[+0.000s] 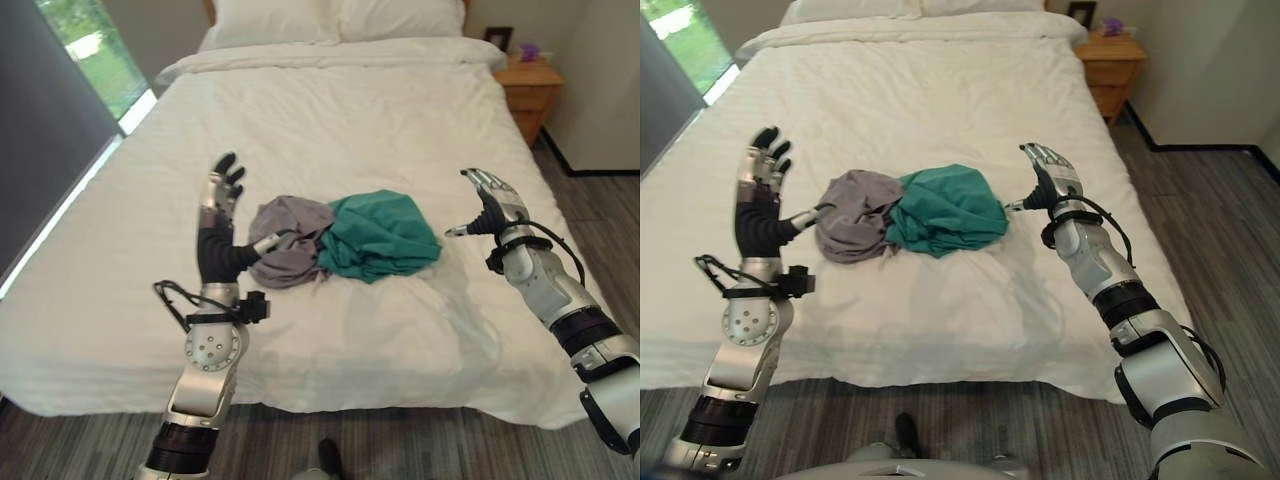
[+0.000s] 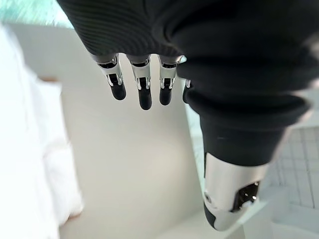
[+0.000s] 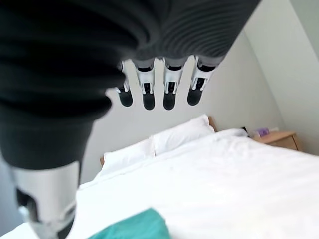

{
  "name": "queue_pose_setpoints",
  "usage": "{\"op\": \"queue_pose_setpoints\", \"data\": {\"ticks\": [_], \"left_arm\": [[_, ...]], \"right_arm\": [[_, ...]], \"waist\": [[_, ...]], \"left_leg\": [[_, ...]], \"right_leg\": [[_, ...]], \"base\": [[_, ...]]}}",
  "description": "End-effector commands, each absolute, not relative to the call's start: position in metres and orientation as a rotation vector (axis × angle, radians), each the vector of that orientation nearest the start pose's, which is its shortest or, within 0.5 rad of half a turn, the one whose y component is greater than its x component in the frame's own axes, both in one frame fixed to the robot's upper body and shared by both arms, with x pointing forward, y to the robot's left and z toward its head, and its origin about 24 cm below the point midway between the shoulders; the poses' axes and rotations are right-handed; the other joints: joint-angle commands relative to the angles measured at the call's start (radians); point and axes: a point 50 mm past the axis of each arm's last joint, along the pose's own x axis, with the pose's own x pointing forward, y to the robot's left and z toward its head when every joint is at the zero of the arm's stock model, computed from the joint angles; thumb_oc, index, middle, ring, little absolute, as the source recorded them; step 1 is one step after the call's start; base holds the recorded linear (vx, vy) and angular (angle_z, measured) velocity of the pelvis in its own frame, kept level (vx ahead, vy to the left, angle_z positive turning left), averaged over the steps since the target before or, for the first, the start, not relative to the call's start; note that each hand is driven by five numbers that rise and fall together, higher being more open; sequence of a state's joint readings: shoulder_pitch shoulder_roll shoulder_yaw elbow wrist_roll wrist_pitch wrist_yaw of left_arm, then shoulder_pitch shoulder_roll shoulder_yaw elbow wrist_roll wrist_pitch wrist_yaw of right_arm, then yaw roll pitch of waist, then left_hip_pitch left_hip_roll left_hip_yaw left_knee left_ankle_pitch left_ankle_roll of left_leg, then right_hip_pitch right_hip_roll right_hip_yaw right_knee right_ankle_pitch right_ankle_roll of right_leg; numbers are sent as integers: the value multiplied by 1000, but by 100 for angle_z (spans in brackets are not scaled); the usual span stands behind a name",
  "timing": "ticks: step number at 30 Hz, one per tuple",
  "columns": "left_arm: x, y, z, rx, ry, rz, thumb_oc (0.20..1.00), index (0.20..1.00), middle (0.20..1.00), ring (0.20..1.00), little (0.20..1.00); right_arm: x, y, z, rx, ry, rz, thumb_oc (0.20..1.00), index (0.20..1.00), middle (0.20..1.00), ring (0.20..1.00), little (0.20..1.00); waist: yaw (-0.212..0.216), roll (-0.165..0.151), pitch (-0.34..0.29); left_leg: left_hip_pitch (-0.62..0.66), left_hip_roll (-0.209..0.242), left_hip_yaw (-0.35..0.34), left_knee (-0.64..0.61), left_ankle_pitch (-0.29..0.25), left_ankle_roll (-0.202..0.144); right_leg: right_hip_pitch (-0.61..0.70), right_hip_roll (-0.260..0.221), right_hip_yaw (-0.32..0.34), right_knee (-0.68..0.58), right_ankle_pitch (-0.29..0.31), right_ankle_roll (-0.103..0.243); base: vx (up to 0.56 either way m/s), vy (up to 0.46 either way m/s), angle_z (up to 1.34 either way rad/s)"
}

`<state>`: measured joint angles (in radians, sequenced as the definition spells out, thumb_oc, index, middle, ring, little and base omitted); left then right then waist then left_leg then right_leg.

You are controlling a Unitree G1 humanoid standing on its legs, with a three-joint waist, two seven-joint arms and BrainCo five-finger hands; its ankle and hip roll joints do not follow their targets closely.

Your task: Pick up bed clothes into laundry basket.

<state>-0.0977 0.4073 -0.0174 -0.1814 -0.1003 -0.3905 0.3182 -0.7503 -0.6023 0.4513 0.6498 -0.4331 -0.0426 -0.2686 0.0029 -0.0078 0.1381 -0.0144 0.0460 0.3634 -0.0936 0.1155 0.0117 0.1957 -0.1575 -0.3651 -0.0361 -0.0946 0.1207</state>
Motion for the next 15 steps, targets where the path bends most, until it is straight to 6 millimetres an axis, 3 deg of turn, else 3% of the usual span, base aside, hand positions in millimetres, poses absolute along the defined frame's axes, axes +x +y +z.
{"op": "queue_pose_setpoints", "data": {"ticks": [1,2,3,4,5,6,7,8,11,15], "left_arm": [[240,218,167,348,-752,208,1000,1000,1000,1000,1000],[242,219,164,371,-728,207,1000,1000,1000,1000,1000],[248,224,159,460,-694,221,1000,1000,1000,1000,1000],[249,224,159,461,-698,224,1000,1000,1000,1000,1000],[255,222,160,482,-702,219,1000,1000,1000,1000,1000],[262,220,164,494,-710,212,1000,1000,1000,1000,1000],[262,220,164,493,-712,212,1000,1000,1000,1000,1000],[265,229,158,592,-670,241,1000,1000,1000,1000,1000],[269,237,160,656,-664,283,1000,1000,1000,1000,1000],[284,231,166,707,-671,272,1000,1000,1000,1000,1000]], "right_arm": [[391,-192,173,-1240,-317,-79,1000,1000,1000,1000,1000],[391,-193,169,-1248,-298,-66,1000,1000,1000,1000,1000],[394,-202,167,-1271,-249,-82,1000,1000,1000,1000,1000],[394,-202,168,-1272,-252,-83,1000,1000,1000,1000,1000],[396,-204,168,-1277,-234,-90,1000,1000,1000,1000,1000],[396,-209,169,-1298,-226,-98,1000,1000,1000,1000,1000],[396,-209,170,-1299,-227,-100,1000,1000,1000,1000,1000],[397,-212,175,-1320,-225,-109,1000,1000,1000,1000,1000],[398,-206,187,-1298,-282,-117,1000,1000,1000,1000,1000],[394,-216,196,-1280,-300,-158,1000,1000,1000,1000,1000]], "waist": [[22,-44,8],[20,-41,22],[3,-28,56],[6,-27,56],[1,-22,60],[-30,-15,65],[-32,-13,63],[-38,3,67],[-40,2,68],[-84,31,51]], "left_leg": [[156,68,53,6,-120,-108],[159,59,41,6,-121,-99],[162,61,13,6,-125,-92],[160,63,16,6,-126,-92],[156,62,3,6,-128,-96],[158,54,-38,6,-135,-101],[155,55,-41,6,-136,-102],[162,40,-87,6,-154,-104],[135,10,-132,6,-148,-99],[109,57,-26,6,-119,-127]], "right_leg": [[-91,-98,23,47,177,75],[-137,-108,46,139,205,90],[-232,-90,128,236,219,103],[-242,-90,133,248,214,103],[-258,-67,173,203,177,91],[-289,-24,282,93,156,72],[-283,-22,279,77,163,72],[-284,-25,317,12,172,82],[-270,-21,318,-30,197,72],[-246,-46,224,-47,186,62]], "base": [[27,63,9],[17,92,18],[6,66,31],[34,14,50],[123,-89,56],[137,-85,47],[253,-57,97],[166,-21,107],[60,-80,69],[-5,-59,80]]}}
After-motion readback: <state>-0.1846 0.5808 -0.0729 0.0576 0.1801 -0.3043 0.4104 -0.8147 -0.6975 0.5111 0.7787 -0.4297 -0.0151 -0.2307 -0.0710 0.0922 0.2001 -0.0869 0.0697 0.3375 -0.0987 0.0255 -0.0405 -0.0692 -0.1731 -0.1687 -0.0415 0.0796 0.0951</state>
